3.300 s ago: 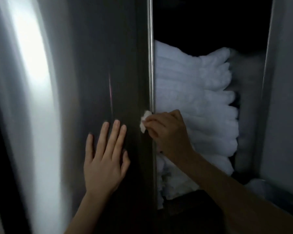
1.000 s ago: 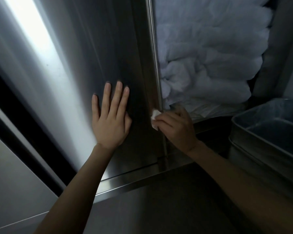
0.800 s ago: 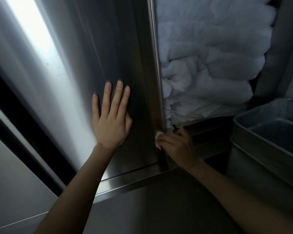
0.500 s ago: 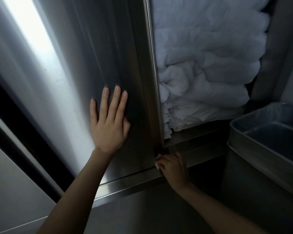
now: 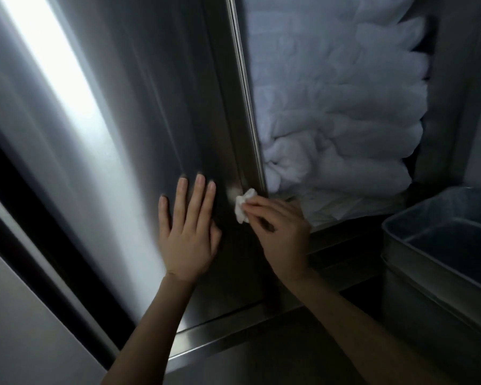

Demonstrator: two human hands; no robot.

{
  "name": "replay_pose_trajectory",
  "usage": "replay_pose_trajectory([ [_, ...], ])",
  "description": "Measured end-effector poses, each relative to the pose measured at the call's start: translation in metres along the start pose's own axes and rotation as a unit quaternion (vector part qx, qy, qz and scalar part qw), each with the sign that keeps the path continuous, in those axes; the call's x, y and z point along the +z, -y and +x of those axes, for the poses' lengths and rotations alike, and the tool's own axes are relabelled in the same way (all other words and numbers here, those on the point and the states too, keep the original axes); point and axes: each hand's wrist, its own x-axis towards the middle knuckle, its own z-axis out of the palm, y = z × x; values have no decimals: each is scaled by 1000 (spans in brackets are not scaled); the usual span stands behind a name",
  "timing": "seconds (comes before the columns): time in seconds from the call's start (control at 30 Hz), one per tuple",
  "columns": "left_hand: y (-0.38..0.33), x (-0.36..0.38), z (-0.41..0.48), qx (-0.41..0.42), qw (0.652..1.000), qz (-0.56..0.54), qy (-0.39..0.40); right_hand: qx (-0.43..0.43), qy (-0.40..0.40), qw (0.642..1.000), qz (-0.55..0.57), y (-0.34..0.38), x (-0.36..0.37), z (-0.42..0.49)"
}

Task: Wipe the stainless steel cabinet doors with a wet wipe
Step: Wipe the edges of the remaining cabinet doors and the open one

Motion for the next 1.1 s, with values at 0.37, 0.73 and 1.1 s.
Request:
replay_pose_trajectory([
  [0.37, 0, 2, -2, -5, 1000, 1, -3, 23, 140, 988, -58, -33, -7, -56],
  [0.73, 0, 0, -1, -4, 1000, 0, 3, 38, 46, 997, -43, -23, 6, -42],
  [1.1, 0, 0, 0, -2, 1000, 3, 0, 6, -49, 999, 10, -3, 19, 50],
])
